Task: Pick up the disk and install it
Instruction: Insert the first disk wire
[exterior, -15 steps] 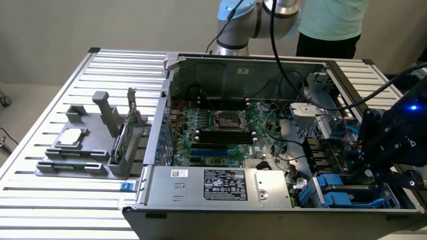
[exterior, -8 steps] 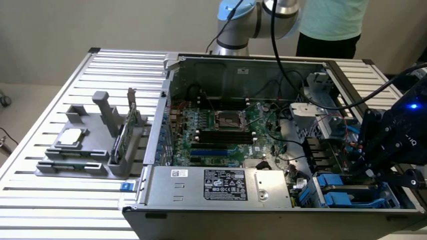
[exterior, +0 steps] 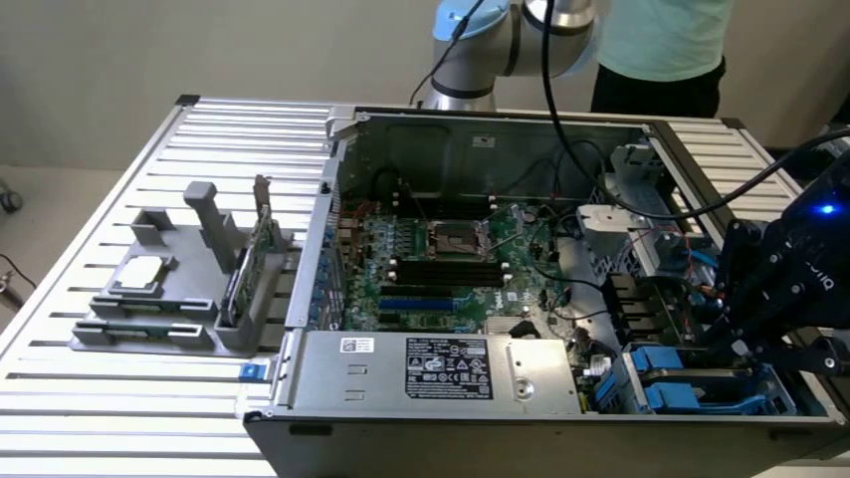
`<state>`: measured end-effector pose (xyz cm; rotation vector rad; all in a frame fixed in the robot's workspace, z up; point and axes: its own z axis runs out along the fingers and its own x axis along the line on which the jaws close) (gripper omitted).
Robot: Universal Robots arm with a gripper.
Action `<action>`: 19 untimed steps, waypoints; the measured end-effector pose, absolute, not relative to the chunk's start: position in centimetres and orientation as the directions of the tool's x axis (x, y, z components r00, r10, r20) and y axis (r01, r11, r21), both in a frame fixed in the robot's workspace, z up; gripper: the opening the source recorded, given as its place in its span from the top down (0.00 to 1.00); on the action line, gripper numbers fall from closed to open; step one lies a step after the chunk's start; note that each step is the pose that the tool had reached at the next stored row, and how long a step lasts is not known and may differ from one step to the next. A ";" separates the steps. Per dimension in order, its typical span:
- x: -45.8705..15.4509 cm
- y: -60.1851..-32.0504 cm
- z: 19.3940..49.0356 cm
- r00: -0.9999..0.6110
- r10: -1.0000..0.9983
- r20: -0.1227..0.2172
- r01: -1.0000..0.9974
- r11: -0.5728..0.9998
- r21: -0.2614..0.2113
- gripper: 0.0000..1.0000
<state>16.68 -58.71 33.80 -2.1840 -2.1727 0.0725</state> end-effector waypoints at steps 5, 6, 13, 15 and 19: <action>16.7 -58.6 33.8 0.005 1.000 0.003 0.997 -0.005 -0.078 0.83; 16.8 -58.6 33.8 0.005 1.000 0.003 0.997 -0.005 -0.078 0.83; 16.8 -58.4 33.8 0.005 1.000 0.002 0.997 -0.005 -0.078 0.83; 16.8 -58.4 33.8 0.005 1.000 0.001 0.997 -0.005 -0.078 0.83; 16.9 -58.4 33.8 0.005 1.000 0.001 0.997 -0.005 -0.078 0.83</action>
